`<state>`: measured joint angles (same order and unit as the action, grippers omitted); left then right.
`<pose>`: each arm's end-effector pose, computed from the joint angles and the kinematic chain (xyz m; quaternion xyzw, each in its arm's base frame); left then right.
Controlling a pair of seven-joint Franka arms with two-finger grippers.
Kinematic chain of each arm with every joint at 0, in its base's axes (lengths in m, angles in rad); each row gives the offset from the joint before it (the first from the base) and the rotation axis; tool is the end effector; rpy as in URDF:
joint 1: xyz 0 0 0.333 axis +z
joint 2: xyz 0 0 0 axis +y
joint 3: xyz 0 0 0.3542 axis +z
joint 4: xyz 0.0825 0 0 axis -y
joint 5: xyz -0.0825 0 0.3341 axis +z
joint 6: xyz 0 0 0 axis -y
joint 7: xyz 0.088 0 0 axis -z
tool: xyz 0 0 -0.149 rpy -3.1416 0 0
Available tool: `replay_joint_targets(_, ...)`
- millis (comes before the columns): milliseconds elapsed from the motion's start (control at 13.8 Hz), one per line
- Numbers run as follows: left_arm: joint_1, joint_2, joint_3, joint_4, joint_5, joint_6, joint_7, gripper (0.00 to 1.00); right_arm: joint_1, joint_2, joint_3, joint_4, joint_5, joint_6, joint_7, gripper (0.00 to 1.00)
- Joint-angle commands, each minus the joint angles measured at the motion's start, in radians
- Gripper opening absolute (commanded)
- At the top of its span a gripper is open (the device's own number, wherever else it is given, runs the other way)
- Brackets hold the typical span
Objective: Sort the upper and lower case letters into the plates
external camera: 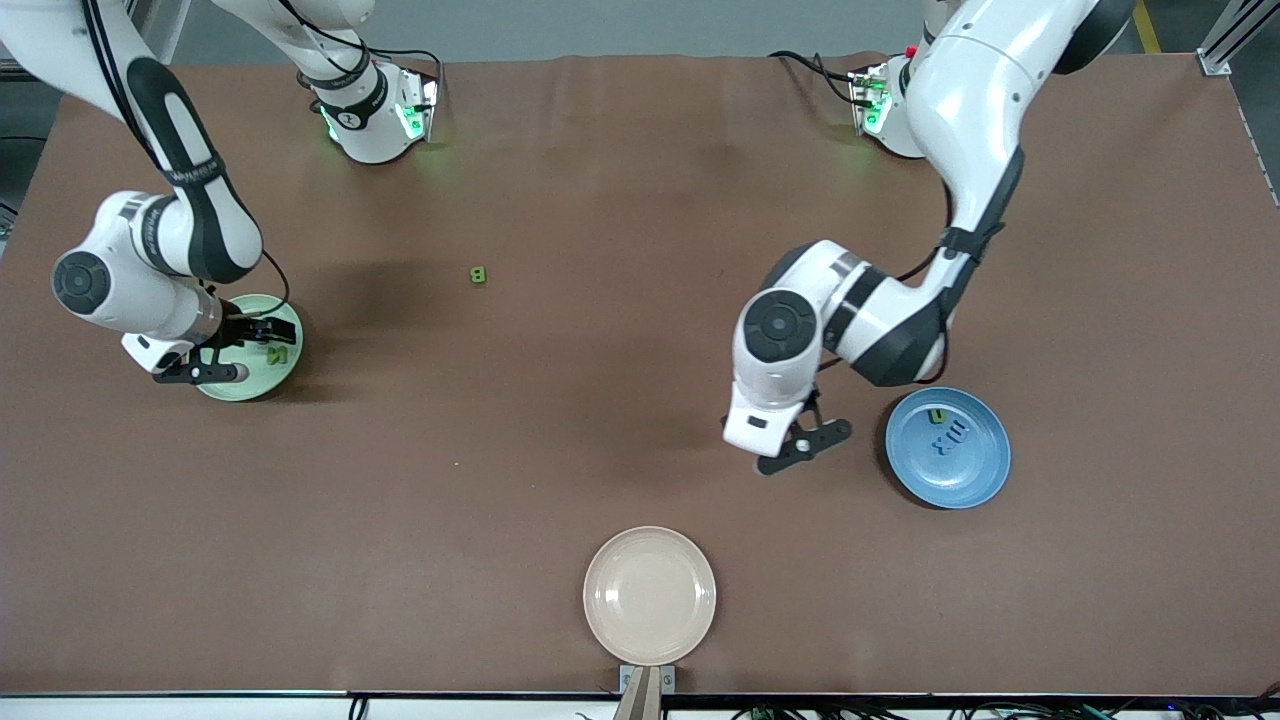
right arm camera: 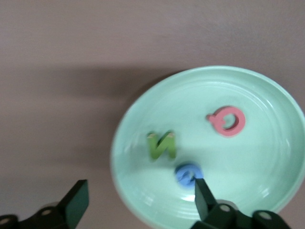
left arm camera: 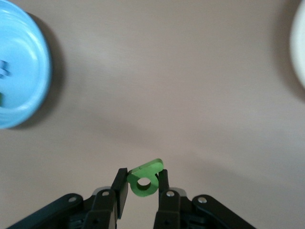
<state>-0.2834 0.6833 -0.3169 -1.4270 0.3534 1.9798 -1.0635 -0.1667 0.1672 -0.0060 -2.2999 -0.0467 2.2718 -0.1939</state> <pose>0.6091 -0.3222 0.3114 -0.9808 -0.1806 -0.0118 0.0730 0.4634 -0.0835 0.2959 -0.9947 -0.0273 0.0989 0.0013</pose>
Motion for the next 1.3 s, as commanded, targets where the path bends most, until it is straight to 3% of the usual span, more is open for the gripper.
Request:
replay_joint_targets(0,0.122,-0.097,-0.010,-0.180,-0.004,0.010,0.144,0.01,0.079,-0.184,0.006,-0.050,-0.013,-0.147,0.088,1.00)
replay_joint_targets(217,0.254,-0.099,-0.010,-0.230,-0.004,0.019,0.291,0.00,0.209,-0.261,0.006,-0.061,0.001,-0.247,0.227,1.00)
replay_joint_targets(433,0.346,-0.064,-0.010,-0.224,-0.004,0.037,0.362,0.01,0.378,-0.278,0.006,-0.096,0.080,-0.241,0.355,1.00)
replay_joint_targets(578,0.369,-0.042,-0.008,-0.225,-0.001,0.054,0.378,0.08,0.482,-0.273,0.004,-0.113,0.085,-0.206,0.393,1.00)
replay_joint_targets(650,0.378,-0.031,-0.008,-0.222,0.001,0.057,0.378,0.24,0.516,-0.273,0.006,-0.143,0.085,-0.151,0.395,1.00)
replay_joint_targets(722,0.383,-0.022,-0.007,-0.222,0.007,0.066,0.376,0.48,0.550,-0.272,0.006,-0.182,0.085,-0.070,0.395,1.00)
replay_joint_targets(795,0.380,-0.019,-0.005,-0.221,0.009,0.080,0.376,0.86,0.576,-0.265,0.004,-0.231,0.085,0.037,0.395,1.00)
replay_joint_targets(867,0.383,-0.021,-0.005,-0.217,0.010,0.082,0.378,1.00,0.596,-0.240,0.006,-0.266,0.085,0.129,0.395,1.00)
replay_joint_targets(1228,0.378,-0.070,-0.008,-0.170,0.010,0.056,0.373,1.00,0.707,-0.030,0.004,-0.319,0.085,0.460,0.395,1.00)
